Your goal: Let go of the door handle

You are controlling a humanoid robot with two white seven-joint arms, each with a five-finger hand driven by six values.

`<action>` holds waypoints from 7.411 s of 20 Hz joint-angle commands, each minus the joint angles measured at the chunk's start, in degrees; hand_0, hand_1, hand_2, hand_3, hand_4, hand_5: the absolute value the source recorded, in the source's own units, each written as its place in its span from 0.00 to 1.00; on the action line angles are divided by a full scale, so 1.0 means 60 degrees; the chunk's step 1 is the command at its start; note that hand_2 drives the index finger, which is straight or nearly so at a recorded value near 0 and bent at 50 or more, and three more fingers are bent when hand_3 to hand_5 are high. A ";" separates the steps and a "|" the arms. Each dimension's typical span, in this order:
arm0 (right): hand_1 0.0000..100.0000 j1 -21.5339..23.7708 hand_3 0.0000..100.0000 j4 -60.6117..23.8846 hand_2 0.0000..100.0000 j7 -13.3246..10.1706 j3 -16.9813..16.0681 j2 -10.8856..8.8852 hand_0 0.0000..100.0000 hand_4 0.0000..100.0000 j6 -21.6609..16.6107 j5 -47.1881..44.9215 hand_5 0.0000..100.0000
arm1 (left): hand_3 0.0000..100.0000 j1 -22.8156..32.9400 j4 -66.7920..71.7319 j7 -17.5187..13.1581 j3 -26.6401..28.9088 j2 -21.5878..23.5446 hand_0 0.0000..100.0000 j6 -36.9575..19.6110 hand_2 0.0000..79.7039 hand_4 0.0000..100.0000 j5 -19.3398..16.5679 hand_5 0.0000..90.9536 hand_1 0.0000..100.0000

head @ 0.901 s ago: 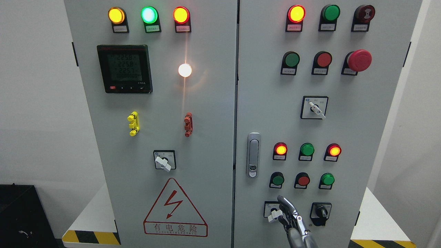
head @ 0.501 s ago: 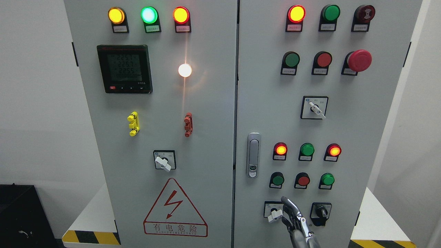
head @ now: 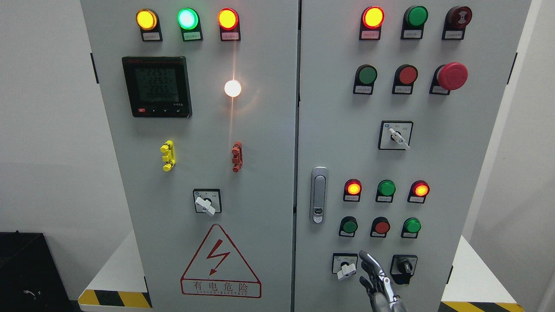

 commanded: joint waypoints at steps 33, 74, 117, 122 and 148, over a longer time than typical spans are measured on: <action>0.32 -0.1300 1.00 0.0551 0.03 -0.0728 0.0127 -0.0042 0.49 1.00 -0.0040 0.9845 1.00 | 0.00 0.0161 -0.0001 0.0003 0.0000 0.0000 0.12 -0.0007 0.00 0.00 0.0008 0.00 0.56; 0.21 -0.3029 0.92 0.2603 0.00 -0.1564 0.1724 0.0046 0.50 0.94 0.2201 1.3672 0.97 | 0.00 0.0161 0.0013 0.0003 0.0000 0.0000 0.12 -0.0007 0.00 0.00 -0.0006 0.00 0.56; 0.19 -0.3616 0.92 0.3233 0.00 -0.1579 0.1460 0.0032 0.49 0.92 0.2245 1.3936 0.96 | 0.00 0.0161 -0.0001 0.0003 0.0000 0.0000 0.12 -0.0007 0.00 0.00 -0.0006 0.00 0.56; 0.19 -0.3630 0.92 0.3233 0.00 -0.1579 0.1387 0.0032 0.49 0.92 0.2245 1.3936 0.96 | 0.00 0.0161 -0.0001 0.0003 0.0000 0.0000 0.12 -0.0007 0.00 0.00 0.0008 0.00 0.56; 0.19 -0.3557 0.94 0.3482 0.00 -0.1520 0.1387 0.0046 0.50 0.94 0.2245 1.3921 0.97 | 0.00 0.0161 -0.0001 0.0003 0.0000 0.0000 0.12 -0.0007 0.00 0.00 0.0008 0.00 0.56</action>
